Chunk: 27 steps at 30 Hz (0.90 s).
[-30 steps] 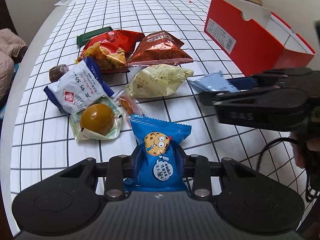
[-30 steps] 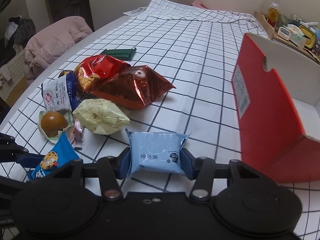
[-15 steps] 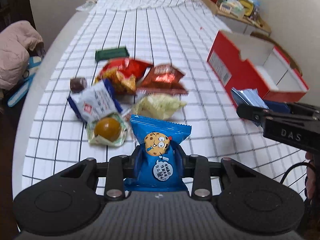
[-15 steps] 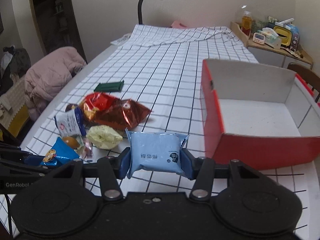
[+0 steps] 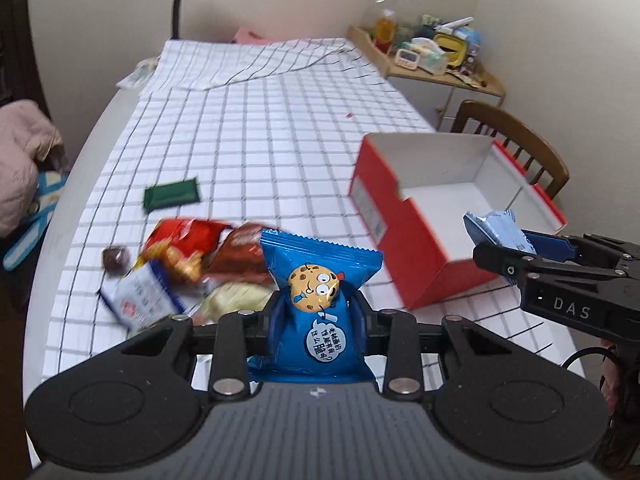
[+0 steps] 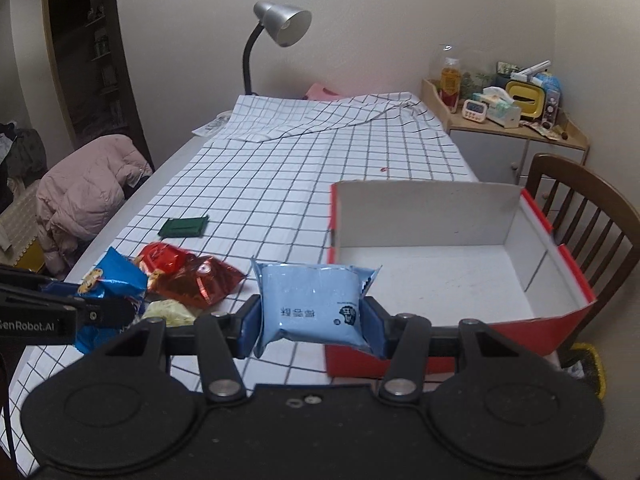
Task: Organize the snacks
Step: 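Carry both held packets over the red shoebox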
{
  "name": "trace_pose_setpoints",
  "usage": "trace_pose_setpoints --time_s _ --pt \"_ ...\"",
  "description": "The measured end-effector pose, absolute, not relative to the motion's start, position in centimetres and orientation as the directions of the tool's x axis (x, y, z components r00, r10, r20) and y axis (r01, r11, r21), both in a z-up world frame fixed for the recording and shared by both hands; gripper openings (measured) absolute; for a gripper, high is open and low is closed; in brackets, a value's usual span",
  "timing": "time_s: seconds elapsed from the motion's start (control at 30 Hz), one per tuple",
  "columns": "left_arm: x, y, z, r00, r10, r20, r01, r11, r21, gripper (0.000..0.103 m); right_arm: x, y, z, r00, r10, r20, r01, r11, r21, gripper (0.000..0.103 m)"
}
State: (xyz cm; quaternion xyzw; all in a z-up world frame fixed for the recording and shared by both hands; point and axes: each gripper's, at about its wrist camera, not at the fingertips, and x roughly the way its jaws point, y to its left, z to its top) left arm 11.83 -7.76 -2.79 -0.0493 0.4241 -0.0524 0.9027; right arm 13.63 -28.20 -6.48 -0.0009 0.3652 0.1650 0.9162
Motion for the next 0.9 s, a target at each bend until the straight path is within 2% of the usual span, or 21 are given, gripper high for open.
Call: trace_pose_setpoints --time_s 0.57,0.9 --pt "21.1 -17.1 -2.3 0.601 -0.183 -0.778 0.106 0.983 -0.149 0.033 20.9 -38.5 -8.4 0.660 0.196 -0.725 -0.213 0.975 0.070 0.052" --pt "27.3 -22.7 -4.4 0.548 -0.183 -0.816 0.137 0.982 -0.128 0.034 24.8 -41.2 -10.6 0.617 0.188 -0.764 -0.233 0.971 0.051 0.052"
